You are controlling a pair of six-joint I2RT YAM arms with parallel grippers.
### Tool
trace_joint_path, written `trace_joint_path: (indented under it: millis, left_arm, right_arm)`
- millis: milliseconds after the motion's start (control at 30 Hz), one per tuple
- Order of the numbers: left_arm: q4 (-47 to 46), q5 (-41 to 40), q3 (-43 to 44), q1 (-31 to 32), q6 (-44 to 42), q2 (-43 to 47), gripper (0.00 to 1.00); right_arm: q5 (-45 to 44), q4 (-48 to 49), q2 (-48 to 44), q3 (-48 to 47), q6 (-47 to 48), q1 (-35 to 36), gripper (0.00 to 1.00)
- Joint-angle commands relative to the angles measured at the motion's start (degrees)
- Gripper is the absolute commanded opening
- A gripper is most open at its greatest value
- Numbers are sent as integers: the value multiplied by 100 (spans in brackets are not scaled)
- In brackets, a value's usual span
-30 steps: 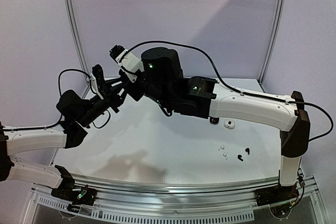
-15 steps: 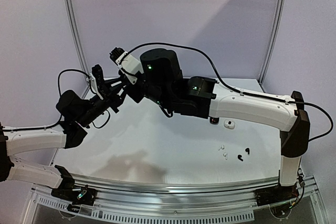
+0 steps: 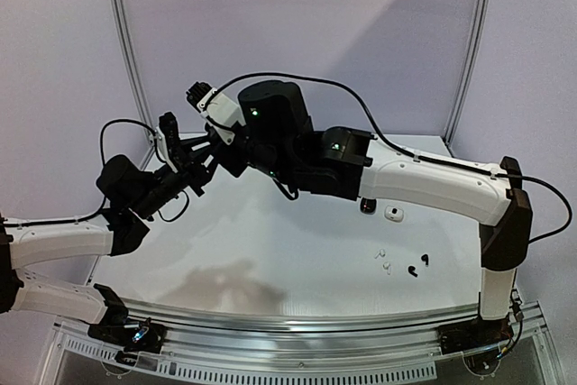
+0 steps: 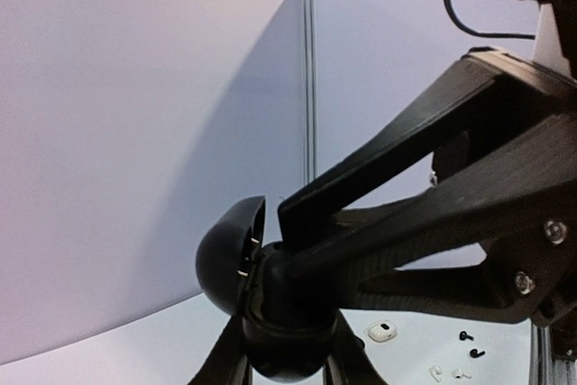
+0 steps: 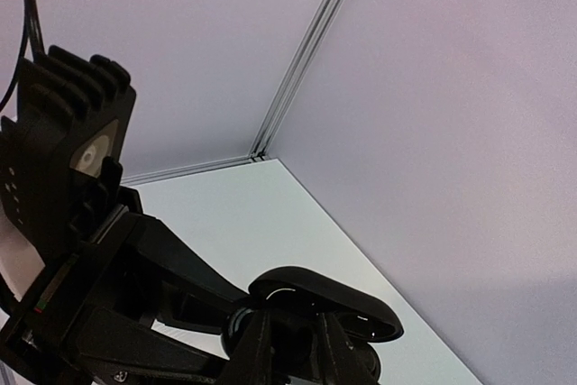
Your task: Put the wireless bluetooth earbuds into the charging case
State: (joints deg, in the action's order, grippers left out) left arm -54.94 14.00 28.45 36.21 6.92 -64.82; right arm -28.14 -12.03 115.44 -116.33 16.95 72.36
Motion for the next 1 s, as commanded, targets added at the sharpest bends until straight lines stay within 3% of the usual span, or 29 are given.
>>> trace_joint_path:
  millis: [0,133,500,967]
  left_arm:
    - [-408,92,21,44,52,171,0]
    - [-374,88,24,44,64,178,0]
    - [-327,141,38,38,109,180,0]
    - [-264,168,47,27,158,189,0]
  right_arm:
    - [56,-820,-1,8,-88,13,20]
    - [91,-899,-23,-90,-108,13,26]
    - [-47,-1131,-37,-239,-174,7,27]
    - [177,-1222,-116,-468,-252,-42,37]
